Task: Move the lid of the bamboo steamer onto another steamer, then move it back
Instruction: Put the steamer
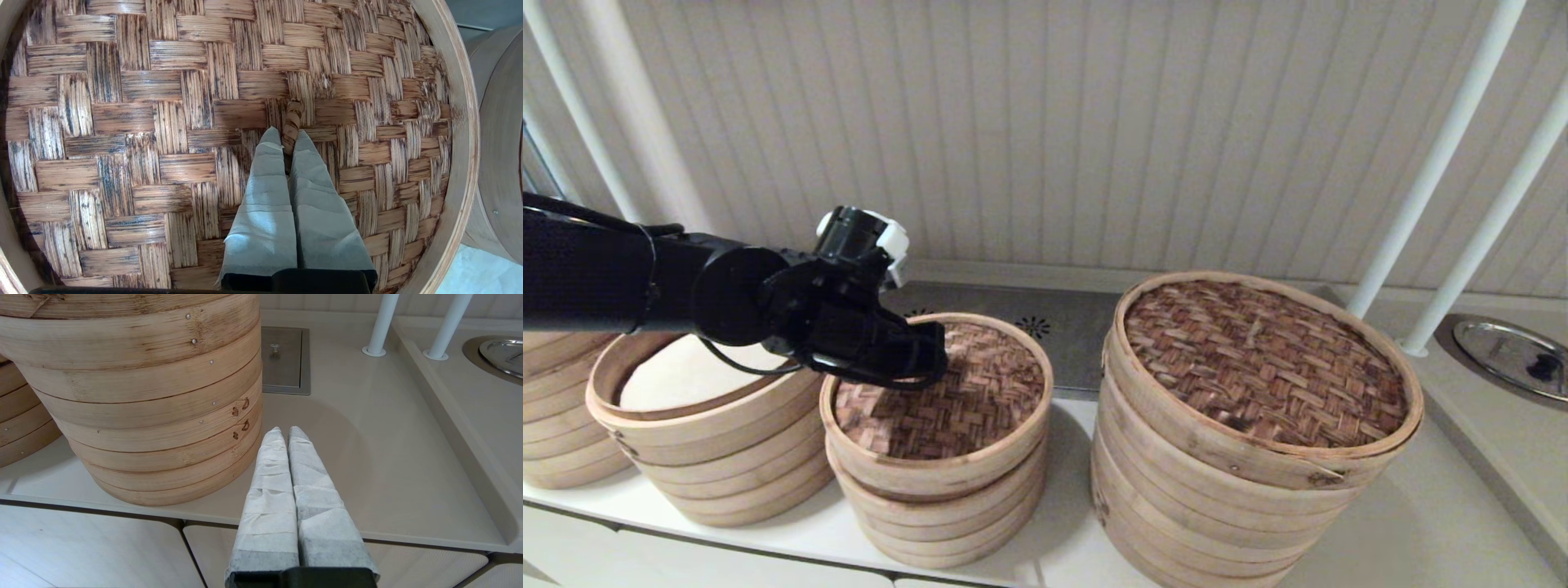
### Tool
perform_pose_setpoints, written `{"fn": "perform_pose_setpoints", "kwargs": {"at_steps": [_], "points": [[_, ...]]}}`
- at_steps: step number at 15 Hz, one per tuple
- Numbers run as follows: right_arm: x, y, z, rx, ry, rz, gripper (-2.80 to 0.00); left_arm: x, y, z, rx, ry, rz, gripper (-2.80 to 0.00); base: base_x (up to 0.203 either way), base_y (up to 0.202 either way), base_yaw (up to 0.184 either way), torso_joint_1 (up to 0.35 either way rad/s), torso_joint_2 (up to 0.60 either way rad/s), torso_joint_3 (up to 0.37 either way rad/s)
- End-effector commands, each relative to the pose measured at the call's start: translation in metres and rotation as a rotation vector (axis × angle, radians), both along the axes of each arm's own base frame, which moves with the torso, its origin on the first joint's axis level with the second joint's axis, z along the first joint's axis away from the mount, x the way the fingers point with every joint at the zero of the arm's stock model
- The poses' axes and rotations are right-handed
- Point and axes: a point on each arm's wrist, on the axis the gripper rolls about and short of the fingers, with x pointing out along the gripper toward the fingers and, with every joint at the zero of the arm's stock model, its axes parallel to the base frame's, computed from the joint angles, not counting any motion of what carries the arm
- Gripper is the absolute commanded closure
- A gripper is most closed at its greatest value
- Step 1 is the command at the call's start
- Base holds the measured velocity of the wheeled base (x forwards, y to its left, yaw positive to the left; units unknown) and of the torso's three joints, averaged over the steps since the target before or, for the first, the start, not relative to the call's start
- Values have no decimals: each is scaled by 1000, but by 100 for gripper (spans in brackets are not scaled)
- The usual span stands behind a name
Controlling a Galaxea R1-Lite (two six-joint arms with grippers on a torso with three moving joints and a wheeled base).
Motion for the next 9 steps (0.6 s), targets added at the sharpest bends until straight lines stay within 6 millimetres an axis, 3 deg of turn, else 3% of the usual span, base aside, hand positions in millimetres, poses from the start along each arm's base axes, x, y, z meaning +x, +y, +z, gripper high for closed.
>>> {"fn": "perform_pose_setpoints", "kwargs": {"at_steps": [1, 9], "points": [[0, 0, 0, 0, 0, 0, 0, -2, 1, 0, 2, 7, 2, 0, 0, 0, 0, 0, 0, 0], [0, 0, 0, 0, 0, 0, 0, -7, 3, -2, -2, -1, 1, 0, 0, 0, 0, 0, 0, 0]]}}
